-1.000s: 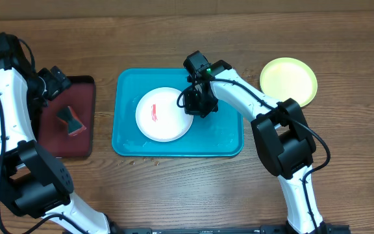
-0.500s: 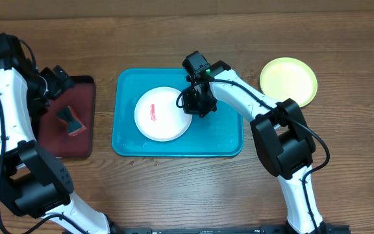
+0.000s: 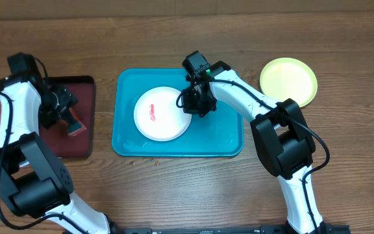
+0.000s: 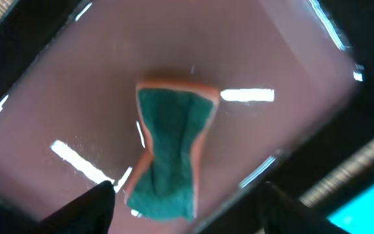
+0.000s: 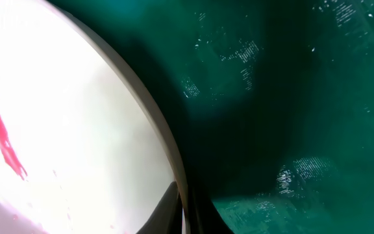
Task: Clean dirty plates on tray and stack at the side
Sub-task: 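Dip and rub the sponge in the water tray with the left gripper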
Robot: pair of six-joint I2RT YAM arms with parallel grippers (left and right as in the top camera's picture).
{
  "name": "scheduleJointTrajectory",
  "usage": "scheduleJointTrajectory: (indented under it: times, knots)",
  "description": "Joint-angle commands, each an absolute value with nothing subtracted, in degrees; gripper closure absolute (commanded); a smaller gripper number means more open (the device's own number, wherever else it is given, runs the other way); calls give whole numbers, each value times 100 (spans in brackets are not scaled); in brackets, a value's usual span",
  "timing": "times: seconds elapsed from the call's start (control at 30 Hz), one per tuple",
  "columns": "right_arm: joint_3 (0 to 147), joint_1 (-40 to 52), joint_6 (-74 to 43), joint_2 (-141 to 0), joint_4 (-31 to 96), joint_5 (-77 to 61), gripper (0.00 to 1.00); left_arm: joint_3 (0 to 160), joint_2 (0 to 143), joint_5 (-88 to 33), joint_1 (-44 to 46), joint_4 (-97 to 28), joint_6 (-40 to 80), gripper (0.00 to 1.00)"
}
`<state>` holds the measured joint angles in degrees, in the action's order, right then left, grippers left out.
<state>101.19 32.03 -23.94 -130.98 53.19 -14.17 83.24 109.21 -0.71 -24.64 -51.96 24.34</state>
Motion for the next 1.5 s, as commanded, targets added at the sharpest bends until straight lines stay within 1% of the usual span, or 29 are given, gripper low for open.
scheduleJointTrajectory:
  times: [0.0, 0.03, 0.07, 0.13, 0.3, 0.4, 0.53, 0.6, 0.63, 0.7, 0.73, 0.77, 1.17, 1.27, 1.47]
  knots:
    - [9974, 3247, -2425, -13181, 5286, -1212, 95, 8025, 10875, 40, -2541, -4869, 2580, 30]
    - [9974, 3247, -2425, -13179, 5275, -1214, 95, 7953, 10875, 38, -2541, -4757, 2580, 32]
    - [9974, 3247, -2429, -13181, 5271, -1219, 95, 7885, 10875, 36, -2539, -4661, 2582, 36]
    - [9974, 3247, -2495, -13181, 5266, -1210, 95, 7762, 10877, 38, -2536, -4541, 2587, 39]
    - [9974, 3247, -2512, -13181, 5273, -1210, 95, 7548, 11128, 25, -2536, -4274, 2598, 39]
    - [9974, 3247, -2512, -13181, 5275, -1210, 95, 7548, 11448, -3, -2536, -4278, 2596, 44]
    - [9974, 3247, -2512, -13181, 5275, -1212, 95, 7548, 11601, 10, -2539, -4265, 2593, 45]
    - [9974, 3247, -2512, -13181, 5275, -1212, 95, 7550, 11605, 25, -2539, -4226, 2589, 52]
    - [9974, 3247, -2512, -13181, 5275, -1210, 95, 7557, 11603, 25, -2541, -4209, 2589, 60]
    - [9974, 3247, -2515, -13181, 5273, -1212, 95, 7559, 11603, 25, -2550, -4211, 2576, 84]
    - [9974, 3247, -2515, -13179, 5273, -1212, 95, 7564, 11603, 25, -2554, -4215, 2576, 92]
    - [9974, 3247, -2532, -13181, 5273, -1210, 95, 7583, 11603, 25, -2556, -4222, 2576, 95]
    - [9974, 3247, -2530, -13181, 5273, -1210, 95, 8777, 11402, -5, -2539, -5533, 2576, 96]
    - [9974, 3247, -2530, -13181, 5271, -1210, 95, 8724, 11397, 152, -2536, -5485, 2576, 96]
    - [9974, 3247, -2532, -13179, 5271, -1210, 95, 8099, 11454, 233, -2536, -5059, 2576, 96]
